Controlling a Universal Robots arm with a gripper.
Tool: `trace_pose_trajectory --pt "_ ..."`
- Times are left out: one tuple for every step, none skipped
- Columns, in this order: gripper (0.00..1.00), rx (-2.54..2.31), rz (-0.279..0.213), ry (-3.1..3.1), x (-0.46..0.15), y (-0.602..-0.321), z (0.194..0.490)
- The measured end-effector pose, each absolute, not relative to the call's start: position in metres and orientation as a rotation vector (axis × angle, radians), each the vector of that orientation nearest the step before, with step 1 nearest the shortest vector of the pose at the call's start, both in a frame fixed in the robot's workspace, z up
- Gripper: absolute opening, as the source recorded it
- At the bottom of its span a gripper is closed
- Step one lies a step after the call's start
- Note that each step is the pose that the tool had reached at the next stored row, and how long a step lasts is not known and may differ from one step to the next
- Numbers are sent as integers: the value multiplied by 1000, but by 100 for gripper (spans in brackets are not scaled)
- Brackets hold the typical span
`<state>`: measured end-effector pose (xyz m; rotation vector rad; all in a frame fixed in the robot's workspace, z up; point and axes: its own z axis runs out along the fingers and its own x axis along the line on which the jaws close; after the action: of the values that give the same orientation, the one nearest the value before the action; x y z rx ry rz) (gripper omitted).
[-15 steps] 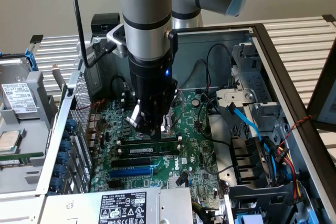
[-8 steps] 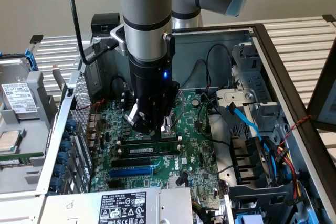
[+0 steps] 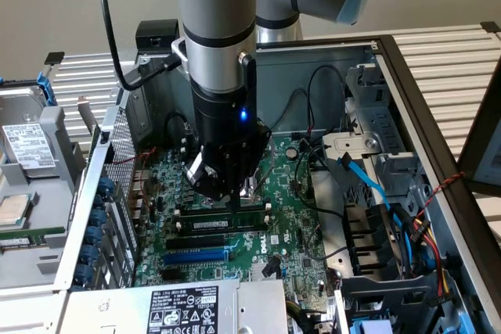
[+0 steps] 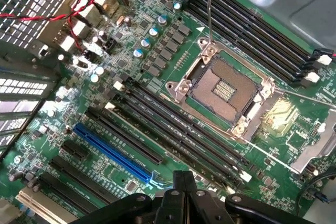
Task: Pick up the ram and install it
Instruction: 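Press down the ram until it locks into place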
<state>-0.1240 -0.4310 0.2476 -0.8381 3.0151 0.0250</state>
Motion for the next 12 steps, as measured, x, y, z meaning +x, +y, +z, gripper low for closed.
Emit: trace_pose_trajectory --pt "11 -811 25 3022 -124 -431 247" --pt "11 -786 25 3029 -124 -431 247" --pt "11 -761 25 3035 -124 -431 247" --pt "11 -734 24 3042 -124 -431 247" --pt "11 -710 24 3047 -124 -431 247" --pt "11 -684 24 3053 -124 -431 247" --pt "11 -658 24 3059 -124 -431 246" --pt "11 -631 24 3064 -124 -431 246" --pt "11 -605 24 3069 -124 -431 246" --pt "11 -580 24 3074 -124 -431 246" --pt "11 -554 23 3079 -124 -431 246" --pt "11 -529 23 3083 -124 -431 245"
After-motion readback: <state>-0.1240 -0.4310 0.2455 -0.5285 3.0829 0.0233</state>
